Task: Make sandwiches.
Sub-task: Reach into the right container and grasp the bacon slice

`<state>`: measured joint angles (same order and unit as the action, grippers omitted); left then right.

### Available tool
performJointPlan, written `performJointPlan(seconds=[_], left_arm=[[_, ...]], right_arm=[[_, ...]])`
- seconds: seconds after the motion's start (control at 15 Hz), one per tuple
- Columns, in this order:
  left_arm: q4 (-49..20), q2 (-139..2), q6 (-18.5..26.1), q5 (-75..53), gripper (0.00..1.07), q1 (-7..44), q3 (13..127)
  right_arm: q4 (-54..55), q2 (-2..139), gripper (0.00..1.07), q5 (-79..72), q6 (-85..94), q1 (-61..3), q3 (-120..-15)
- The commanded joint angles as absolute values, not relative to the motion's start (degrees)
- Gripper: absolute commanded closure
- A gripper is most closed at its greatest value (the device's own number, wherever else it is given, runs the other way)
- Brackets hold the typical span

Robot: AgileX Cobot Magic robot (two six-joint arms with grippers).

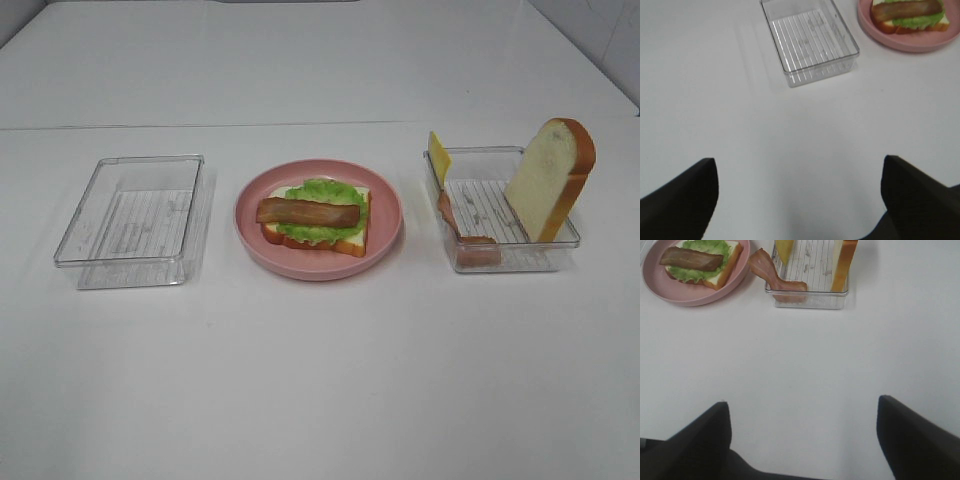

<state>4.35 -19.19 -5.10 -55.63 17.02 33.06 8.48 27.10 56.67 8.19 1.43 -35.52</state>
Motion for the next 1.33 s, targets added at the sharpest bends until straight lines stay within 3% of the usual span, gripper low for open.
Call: performJointPlan(seconds=[0.07, 0.27, 0.87, 1.07, 1.33], left_arm=[[4.41, -13.87, -5.5, -55.52, 0.23, 17.07, 32.43], [5.44, -6.19, -5.44, -56.32, 0.23, 17.07, 30.19], [4.93, -5.33, -5.44, -60.1, 0.23, 17.07, 28.71], [5.04, 0.97, -5.44, -60.1, 0.23, 17.07, 28.65], [5.44, 1.66, -5.44, -60.05, 0.23, 17.07, 28.65]], right_arm=[[9.11, 34.21, 0.32, 55.41, 8.37, 1.78, -38.79], [9.74, 52.02, 0.32, 55.75, 8.37, 1.78, -50.13], [16.67, 80.79, 0.32, 59.93, 10.37, 1.38, -74.14], [10.31, 93.11, 0.32, 63.48, 5.96, -9.0, -82.56], [9.91, 103.53, 0.32, 63.48, 1.6, -14.95, -88.52]])
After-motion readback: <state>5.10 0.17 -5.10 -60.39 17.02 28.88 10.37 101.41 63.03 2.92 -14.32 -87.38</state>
